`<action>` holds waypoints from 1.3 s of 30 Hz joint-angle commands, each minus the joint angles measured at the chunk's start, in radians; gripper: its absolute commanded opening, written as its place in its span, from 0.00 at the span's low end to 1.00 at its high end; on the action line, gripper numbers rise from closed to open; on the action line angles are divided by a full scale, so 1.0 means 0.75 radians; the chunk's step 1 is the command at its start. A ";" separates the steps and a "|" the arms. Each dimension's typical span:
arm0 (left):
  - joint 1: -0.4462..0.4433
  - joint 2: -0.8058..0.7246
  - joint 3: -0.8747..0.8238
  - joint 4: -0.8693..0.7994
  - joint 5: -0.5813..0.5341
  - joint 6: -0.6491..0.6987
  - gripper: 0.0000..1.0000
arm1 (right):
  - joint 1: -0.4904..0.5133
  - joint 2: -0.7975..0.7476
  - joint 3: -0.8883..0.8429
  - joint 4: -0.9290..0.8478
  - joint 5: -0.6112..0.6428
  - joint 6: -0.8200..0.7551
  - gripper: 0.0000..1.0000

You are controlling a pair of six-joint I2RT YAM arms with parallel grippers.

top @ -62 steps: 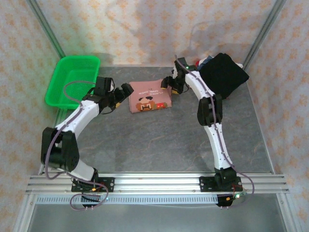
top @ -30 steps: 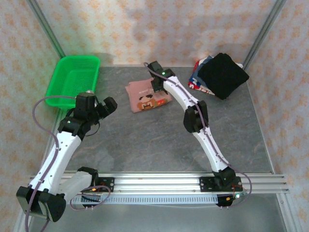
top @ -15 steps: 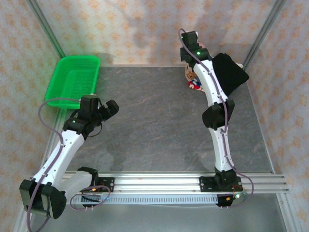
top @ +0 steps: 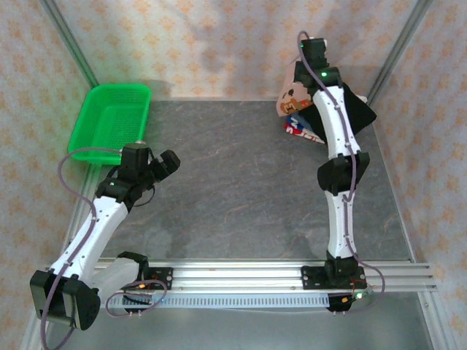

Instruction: Fold and stack the t-shirts

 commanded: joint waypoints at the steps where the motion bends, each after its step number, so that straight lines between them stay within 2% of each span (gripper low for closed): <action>1: 0.010 -0.013 -0.010 0.013 -0.022 0.034 1.00 | -0.046 -0.128 0.061 0.077 0.003 0.053 0.00; 8: 0.009 -0.003 0.026 -0.038 -0.045 0.066 1.00 | -0.170 -0.215 -0.011 0.012 -0.023 0.140 0.00; 11: 0.009 0.007 0.034 -0.044 -0.051 0.071 1.00 | -0.224 -0.274 -0.128 -0.009 -0.033 0.185 0.00; 17: 0.011 0.025 0.045 -0.076 -0.090 0.079 1.00 | -0.328 -0.496 -0.735 0.244 0.065 0.224 0.01; 18: 0.009 0.021 0.045 -0.081 -0.100 0.084 1.00 | -0.352 -0.522 -0.849 0.298 0.053 0.245 0.16; 20: 0.014 0.018 0.040 -0.093 -0.132 0.090 1.00 | -0.394 -0.521 -0.986 0.344 0.061 0.272 0.60; 21: 0.015 0.021 0.037 -0.100 -0.150 0.091 1.00 | -0.413 -0.500 -1.008 0.321 0.095 0.295 0.75; 22: 0.022 0.029 0.040 -0.105 -0.153 0.090 1.00 | -0.430 -0.475 -1.007 0.286 0.108 0.315 0.84; 25: 0.037 0.058 0.065 -0.124 -0.150 0.110 1.00 | -0.473 -0.502 -1.051 0.235 0.080 0.381 0.91; 27: 0.069 0.077 0.097 -0.148 -0.153 0.112 1.00 | -0.474 -0.629 -1.183 0.324 0.080 0.366 0.99; 30: 0.121 0.102 0.139 -0.157 -0.128 0.119 1.00 | -0.474 -0.837 -1.392 0.430 0.052 0.359 0.99; 35: 0.183 0.133 0.153 -0.127 -0.147 0.139 1.00 | -0.473 -1.093 -1.607 0.398 -0.052 0.418 0.99; 37: 0.204 0.144 0.137 -0.092 -0.168 0.135 1.00 | -0.472 -1.214 -1.778 0.446 -0.173 0.443 0.99; 39: 0.217 0.149 0.079 -0.020 -0.251 0.163 1.00 | -0.472 -1.347 -2.012 0.531 -0.228 0.486 0.99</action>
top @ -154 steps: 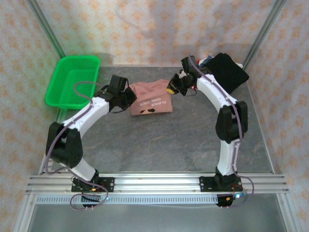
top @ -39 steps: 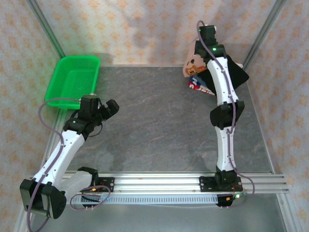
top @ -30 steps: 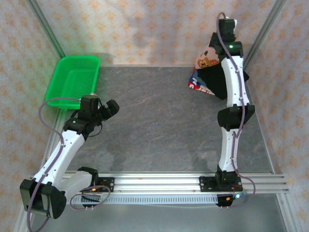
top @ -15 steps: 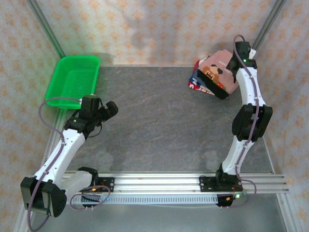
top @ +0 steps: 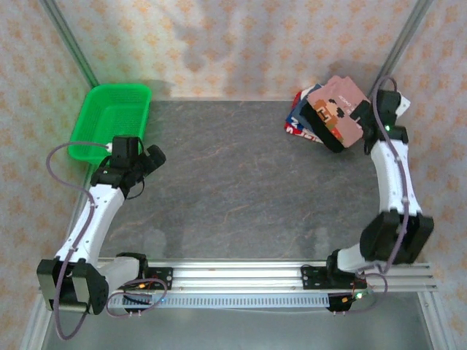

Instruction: Fold and stack the t-shirts

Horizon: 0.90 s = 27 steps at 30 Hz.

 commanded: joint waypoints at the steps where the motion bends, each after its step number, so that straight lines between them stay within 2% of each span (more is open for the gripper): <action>1: 0.028 0.015 -0.068 0.110 -0.172 0.064 1.00 | 0.008 -0.138 -0.333 0.126 -0.166 0.068 0.99; 4: 0.049 0.022 -0.210 0.331 -0.338 0.172 1.00 | 0.016 -0.161 -0.579 0.233 -0.129 0.021 0.99; 6: 0.050 0.034 -0.325 0.573 -0.455 0.267 1.00 | 0.036 -0.135 -0.721 0.405 -0.106 -0.044 0.99; 9: 0.061 0.101 -0.462 0.952 -0.436 0.457 1.00 | 0.129 -0.123 -0.964 0.895 -0.008 -0.218 0.99; 11: 0.060 0.173 -0.521 1.164 -0.411 0.563 1.00 | 0.159 -0.051 -1.091 1.222 0.066 -0.229 0.99; 14: 0.063 0.297 -0.549 1.312 -0.410 0.611 1.00 | 0.176 0.135 -1.076 1.394 0.135 -0.220 0.99; 16: 0.059 0.358 -0.617 1.471 -0.371 0.616 1.00 | 0.234 0.177 -0.996 1.278 0.177 -0.278 0.99; 17: 0.052 0.368 -0.655 1.562 -0.367 0.617 1.00 | 0.274 0.188 -1.064 1.446 0.168 -0.340 0.99; 18: 0.048 0.369 -0.650 1.554 -0.362 0.625 1.00 | 0.313 0.184 -1.157 1.631 0.174 -0.387 0.99; 20: 0.031 0.367 -0.674 1.596 -0.351 0.654 1.00 | 0.316 0.167 -1.325 1.885 0.228 -0.342 0.99; 21: 0.008 0.368 -0.702 1.654 -0.346 0.683 1.00 | 0.283 0.231 -1.402 2.128 0.217 -0.321 0.99; 22: -0.015 0.386 -0.721 1.708 -0.337 0.717 1.00 | 0.275 0.256 -1.409 2.149 0.197 -0.329 0.99; 24: -0.063 0.527 -0.742 1.898 -0.383 0.777 1.00 | 0.276 0.177 -1.309 1.827 0.175 -0.313 0.99; 25: -0.090 0.541 -0.734 1.919 -0.417 0.798 1.00 | 0.284 0.207 -1.295 1.867 0.174 -0.341 0.99; 26: -0.092 0.491 -0.693 1.740 -0.424 0.769 1.00 | 0.295 0.241 -1.311 1.957 0.184 -0.356 0.99; 27: -0.092 0.522 -0.723 1.850 -0.435 0.788 1.00 | 0.296 0.234 -1.316 1.943 0.183 -0.358 0.99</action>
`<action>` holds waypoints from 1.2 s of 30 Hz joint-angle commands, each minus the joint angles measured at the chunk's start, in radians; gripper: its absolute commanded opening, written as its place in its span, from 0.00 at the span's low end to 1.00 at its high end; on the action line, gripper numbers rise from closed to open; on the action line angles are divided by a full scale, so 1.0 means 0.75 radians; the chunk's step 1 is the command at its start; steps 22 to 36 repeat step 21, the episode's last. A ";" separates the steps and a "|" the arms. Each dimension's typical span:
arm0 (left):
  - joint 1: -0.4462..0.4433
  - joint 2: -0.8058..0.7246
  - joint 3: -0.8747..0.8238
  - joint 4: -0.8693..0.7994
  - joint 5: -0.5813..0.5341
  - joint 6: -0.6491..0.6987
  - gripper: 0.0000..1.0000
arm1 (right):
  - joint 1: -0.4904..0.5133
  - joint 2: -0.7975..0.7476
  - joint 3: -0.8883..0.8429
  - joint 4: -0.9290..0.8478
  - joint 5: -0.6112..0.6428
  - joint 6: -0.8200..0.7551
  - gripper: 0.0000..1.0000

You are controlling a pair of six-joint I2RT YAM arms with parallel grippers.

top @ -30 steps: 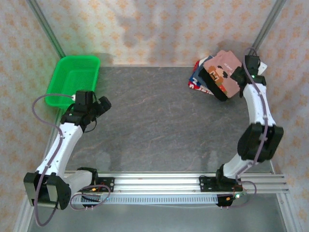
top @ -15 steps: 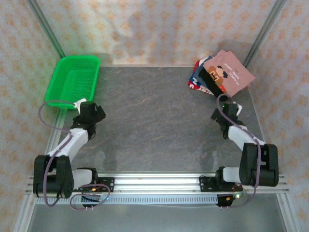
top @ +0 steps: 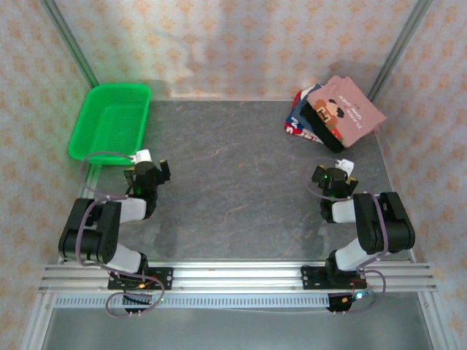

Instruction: Fold and stack the t-shirts

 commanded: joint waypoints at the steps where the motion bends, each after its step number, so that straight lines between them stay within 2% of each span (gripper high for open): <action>1: -0.013 0.021 -0.013 0.201 -0.073 0.086 1.00 | 0.015 -0.010 0.043 0.103 0.026 -0.032 0.99; 2: -0.014 -0.013 0.018 0.071 -0.066 0.063 1.00 | 0.017 -0.021 0.048 0.077 0.024 -0.033 0.99; 3: -0.014 0.010 -0.008 0.166 -0.070 0.081 1.00 | 0.021 -0.007 0.039 0.126 0.047 -0.038 0.99; 5: -0.014 -0.004 0.005 0.111 -0.068 0.071 1.00 | 0.029 0.002 0.006 0.199 0.061 -0.044 0.99; 10: -0.015 0.001 0.002 0.131 -0.071 0.075 1.00 | 0.035 -0.003 -0.018 0.236 0.061 -0.050 0.99; 16: -0.013 -0.002 0.005 0.120 -0.069 0.073 1.00 | 0.014 0.006 0.042 0.127 0.029 -0.029 0.99; 21: -0.014 -0.001 0.004 0.126 -0.070 0.074 1.00 | 0.005 -0.008 -0.026 0.240 0.044 -0.013 0.99; 36: -0.014 -0.001 0.004 0.126 -0.070 0.074 1.00 | 0.005 -0.008 -0.026 0.240 0.044 -0.013 0.99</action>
